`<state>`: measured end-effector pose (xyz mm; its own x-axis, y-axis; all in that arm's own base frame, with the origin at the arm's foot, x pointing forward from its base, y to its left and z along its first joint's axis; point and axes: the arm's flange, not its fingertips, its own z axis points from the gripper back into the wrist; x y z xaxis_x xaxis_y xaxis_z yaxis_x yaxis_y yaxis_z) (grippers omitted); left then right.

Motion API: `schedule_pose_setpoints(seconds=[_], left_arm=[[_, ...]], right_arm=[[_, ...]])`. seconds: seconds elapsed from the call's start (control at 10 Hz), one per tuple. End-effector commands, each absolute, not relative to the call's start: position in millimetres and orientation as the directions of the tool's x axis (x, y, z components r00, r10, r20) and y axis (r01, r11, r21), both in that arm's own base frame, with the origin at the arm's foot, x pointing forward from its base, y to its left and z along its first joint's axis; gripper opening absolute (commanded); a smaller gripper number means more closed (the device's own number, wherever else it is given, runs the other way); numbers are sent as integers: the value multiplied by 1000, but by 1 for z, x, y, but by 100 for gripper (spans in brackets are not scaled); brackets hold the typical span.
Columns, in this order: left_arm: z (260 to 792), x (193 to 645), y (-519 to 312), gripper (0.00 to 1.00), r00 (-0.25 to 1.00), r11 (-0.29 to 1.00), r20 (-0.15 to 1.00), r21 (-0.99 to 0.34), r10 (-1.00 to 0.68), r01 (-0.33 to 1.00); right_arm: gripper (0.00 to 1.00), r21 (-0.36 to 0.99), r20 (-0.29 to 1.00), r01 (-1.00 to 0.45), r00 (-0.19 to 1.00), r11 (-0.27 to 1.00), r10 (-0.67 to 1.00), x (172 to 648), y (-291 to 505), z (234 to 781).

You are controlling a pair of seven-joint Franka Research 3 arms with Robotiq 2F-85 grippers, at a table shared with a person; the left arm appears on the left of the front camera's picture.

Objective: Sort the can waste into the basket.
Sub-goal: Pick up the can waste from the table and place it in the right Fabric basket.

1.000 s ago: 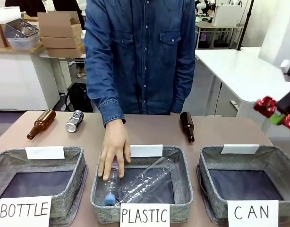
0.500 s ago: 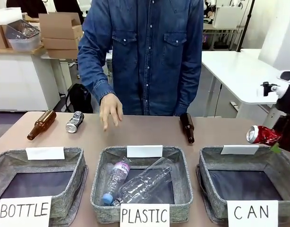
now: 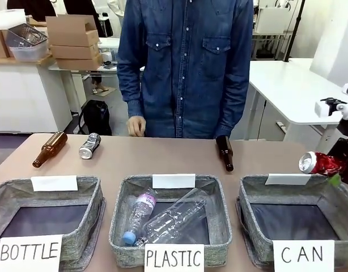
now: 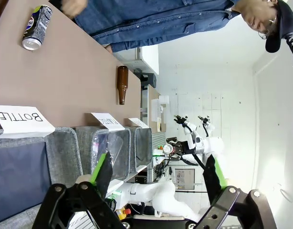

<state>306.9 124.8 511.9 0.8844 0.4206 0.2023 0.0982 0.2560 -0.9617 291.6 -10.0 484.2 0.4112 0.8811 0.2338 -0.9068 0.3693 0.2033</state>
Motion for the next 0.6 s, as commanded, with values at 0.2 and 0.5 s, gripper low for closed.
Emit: schedule_pose_setpoints(seconds=[0.2, 0.5], left_arm=[[512, 307, 125, 100, 882, 246, 222, -961, 416, 126], [512, 307, 125, 100, 882, 246, 222, -961, 416, 126]], right_arm=[[100, 226, 200, -889, 441, 397, 875, 294, -9, 478], [100, 235, 210, -883, 455, 407, 865, 294, -9, 476]])
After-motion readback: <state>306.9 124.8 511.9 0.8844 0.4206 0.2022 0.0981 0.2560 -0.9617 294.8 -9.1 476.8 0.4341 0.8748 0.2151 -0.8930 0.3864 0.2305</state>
